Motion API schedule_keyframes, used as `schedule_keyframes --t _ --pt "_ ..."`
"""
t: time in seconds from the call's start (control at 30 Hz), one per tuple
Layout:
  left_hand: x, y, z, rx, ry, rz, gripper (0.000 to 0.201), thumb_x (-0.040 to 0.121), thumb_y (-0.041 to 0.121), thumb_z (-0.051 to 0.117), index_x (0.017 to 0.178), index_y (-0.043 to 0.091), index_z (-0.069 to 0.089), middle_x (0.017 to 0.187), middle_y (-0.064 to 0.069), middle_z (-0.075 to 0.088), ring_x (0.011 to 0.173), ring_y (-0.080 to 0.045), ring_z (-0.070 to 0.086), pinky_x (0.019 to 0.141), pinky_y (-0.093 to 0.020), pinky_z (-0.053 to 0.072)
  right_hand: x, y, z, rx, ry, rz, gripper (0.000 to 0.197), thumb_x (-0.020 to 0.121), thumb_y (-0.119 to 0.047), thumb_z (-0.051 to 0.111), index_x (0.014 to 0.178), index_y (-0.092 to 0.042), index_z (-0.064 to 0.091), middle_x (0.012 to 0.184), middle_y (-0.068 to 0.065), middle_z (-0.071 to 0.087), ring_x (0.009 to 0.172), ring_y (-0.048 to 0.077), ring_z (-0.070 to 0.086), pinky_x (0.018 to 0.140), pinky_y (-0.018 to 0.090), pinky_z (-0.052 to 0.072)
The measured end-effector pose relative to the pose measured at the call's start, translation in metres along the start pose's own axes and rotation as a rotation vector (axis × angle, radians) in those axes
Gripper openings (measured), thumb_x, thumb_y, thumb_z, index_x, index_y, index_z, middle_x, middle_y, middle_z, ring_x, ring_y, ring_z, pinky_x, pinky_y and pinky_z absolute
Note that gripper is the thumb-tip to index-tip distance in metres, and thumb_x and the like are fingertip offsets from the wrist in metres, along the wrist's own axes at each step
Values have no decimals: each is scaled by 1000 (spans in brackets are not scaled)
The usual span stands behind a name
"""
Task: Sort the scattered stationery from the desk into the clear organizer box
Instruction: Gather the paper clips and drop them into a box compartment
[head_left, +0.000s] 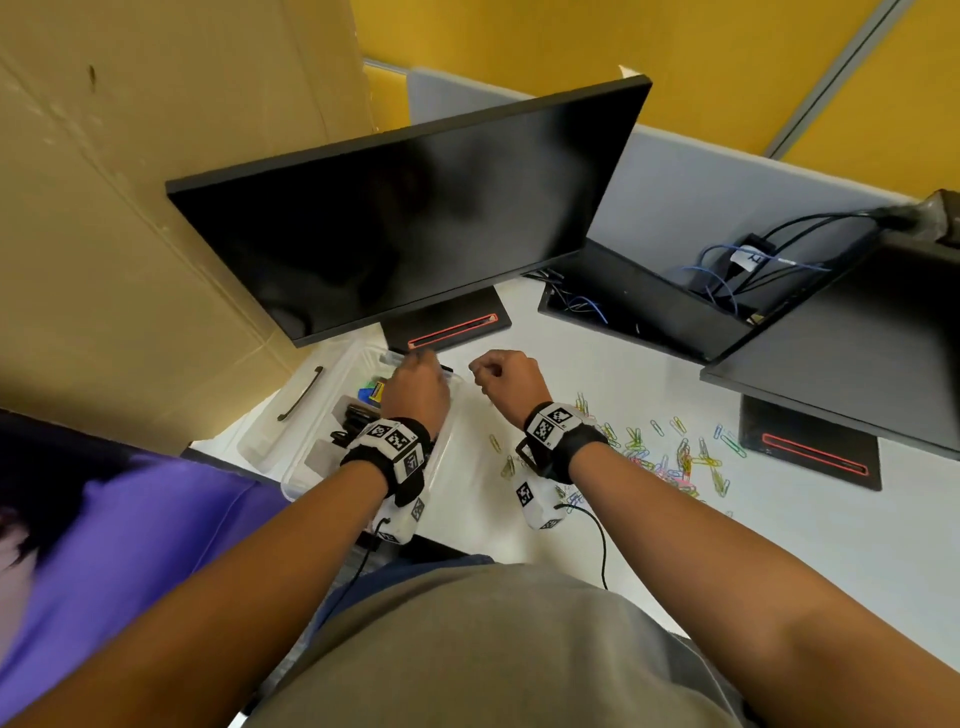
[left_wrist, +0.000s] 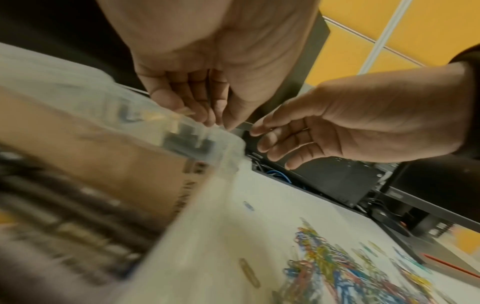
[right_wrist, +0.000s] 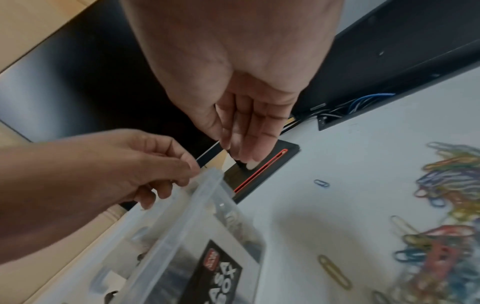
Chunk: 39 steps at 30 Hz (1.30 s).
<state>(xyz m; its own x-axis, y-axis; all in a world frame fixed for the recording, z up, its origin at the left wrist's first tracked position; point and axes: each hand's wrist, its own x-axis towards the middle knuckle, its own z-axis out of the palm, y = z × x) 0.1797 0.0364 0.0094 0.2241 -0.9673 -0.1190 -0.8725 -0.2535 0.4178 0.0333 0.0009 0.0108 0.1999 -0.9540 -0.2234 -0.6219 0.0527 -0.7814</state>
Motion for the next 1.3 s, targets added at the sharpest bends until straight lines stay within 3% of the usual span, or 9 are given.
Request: schedule_keyframes --t 0.27,0.43,0.57,0.7,0.8,0.97,1.1,1.3 --pt "-1 69 23 9 -67 181 12 94 19 52 101 14 60 108 -8 57 96 -27 59 79 -37 50 -13 62 -40 -148 -21 111 20 92 -19 56 101 -18 74 101 4 74 93 23 67 85 35 54" --pt "5 87 57 27 -221 162 28 96 21 51 122 15 60 126 -9 56 110 -28 59 93 -37 47 -25 106 -65 -291 -82 180 26 91 -17 55 112 -13 71 115 11 67 106 29 62 92 41 52" --pt "11 91 87 112 -350 99 37 97 21 48 133 13 52 136 -10 52 121 -29 54 99 -37 43 -36 148 -86 -530 -126 193 27 94 -22 53 113 -9 66 119 15 57 108 33 58 89 41 52" --pt "18 92 111 182 -429 77 42 98 19 46 138 8 44 144 -11 43 129 -27 46 104 -37 38 -45 183 -107 -633 -118 268 42 95 -24 51 132 -7 53 141 15 44 127 35 47 106 40 40" --pt "26 94 127 216 -472 22 47 97 22 47 141 6 38 154 -13 30 137 -29 38 109 -41 35 -49 206 -126 -704 -74 325 47 95 -27 49 138 -7 43 143 16 36 131 34 39 109 40 33" --pt "33 94 146 329 -487 -26 69 99 31 49 152 3 15 162 -15 6 147 -30 17 119 -44 22 -57 245 -156 -729 -54 471 64 100 -36 43 152 -6 20 160 21 9 146 37 18 119 44 20" --pt "27 107 156 376 -477 54 71 101 33 45 154 3 9 162 -14 2 149 -29 11 121 -42 14 -64 266 -167 -659 -64 576 71 100 -40 39 155 -5 9 161 23 2 149 39 9 121 45 14" --pt "-4 138 180 476 -522 295 67 103 33 35 154 3 6 162 -14 1 149 -27 9 121 -42 14 -64 254 -153 -579 -100 563 73 102 -44 35 155 -1 6 160 27 -3 149 42 2 122 45 14"
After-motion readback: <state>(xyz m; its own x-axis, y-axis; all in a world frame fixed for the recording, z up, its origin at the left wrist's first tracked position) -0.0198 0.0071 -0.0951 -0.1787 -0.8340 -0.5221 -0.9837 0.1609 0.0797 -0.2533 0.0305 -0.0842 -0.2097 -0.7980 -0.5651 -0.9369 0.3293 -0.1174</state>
